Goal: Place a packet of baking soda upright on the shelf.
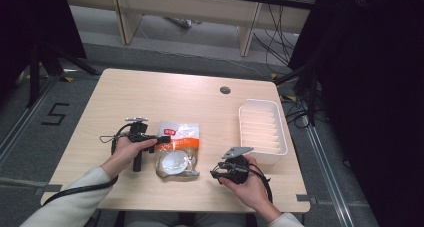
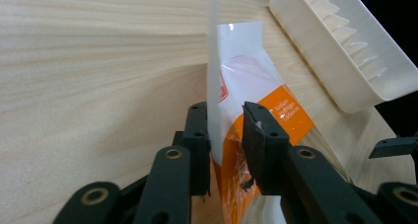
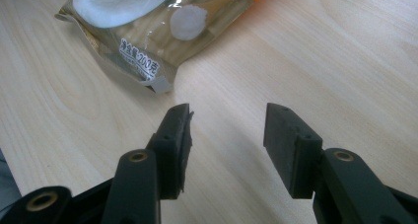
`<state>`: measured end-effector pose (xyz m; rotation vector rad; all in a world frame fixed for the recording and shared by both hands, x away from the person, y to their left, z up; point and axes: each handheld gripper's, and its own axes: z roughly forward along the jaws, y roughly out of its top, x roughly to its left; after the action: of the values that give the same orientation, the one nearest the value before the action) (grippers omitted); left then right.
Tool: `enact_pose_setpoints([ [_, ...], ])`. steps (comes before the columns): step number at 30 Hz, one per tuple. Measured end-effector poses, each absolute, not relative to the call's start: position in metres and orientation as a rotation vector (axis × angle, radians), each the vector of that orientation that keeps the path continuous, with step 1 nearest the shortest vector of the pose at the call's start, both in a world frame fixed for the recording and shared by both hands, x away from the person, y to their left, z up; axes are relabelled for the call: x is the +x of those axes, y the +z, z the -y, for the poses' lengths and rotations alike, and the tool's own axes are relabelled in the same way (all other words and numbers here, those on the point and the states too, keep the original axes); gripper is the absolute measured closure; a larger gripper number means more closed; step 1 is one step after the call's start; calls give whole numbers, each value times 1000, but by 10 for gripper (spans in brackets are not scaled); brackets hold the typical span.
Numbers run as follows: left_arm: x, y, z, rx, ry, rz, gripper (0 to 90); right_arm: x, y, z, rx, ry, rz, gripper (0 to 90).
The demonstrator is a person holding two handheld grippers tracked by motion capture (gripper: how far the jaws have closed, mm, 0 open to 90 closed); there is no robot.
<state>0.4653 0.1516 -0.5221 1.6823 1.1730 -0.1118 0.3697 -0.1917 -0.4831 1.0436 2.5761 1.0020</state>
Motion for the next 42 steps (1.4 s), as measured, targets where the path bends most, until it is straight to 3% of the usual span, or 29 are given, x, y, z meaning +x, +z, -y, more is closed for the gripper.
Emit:
enact_pose_setpoints([
  [4, 462, -520, -149, 1701, -82, -1146, 766, 369, -481, 192, 1047, 981, -2603, 537],
  [6, 459, -520, -145, 1694, -70, -1148, 865, 370, -484, 191, 1033, 1021, -2566, 537],
  [8, 457, -518, -143, 1708, -59, -1139, 883, 370, -483, 192, 1034, 1005, -2578, 537],
  [33, 419, -484, -143, 1606, -54, -939, 893, 371, -478, 193, 1043, 1043, -2555, 515],
  [42, 403, -474, -143, 1595, -61, -883, 893, 385, -451, 191, 990, 1101, -2556, 478],
])
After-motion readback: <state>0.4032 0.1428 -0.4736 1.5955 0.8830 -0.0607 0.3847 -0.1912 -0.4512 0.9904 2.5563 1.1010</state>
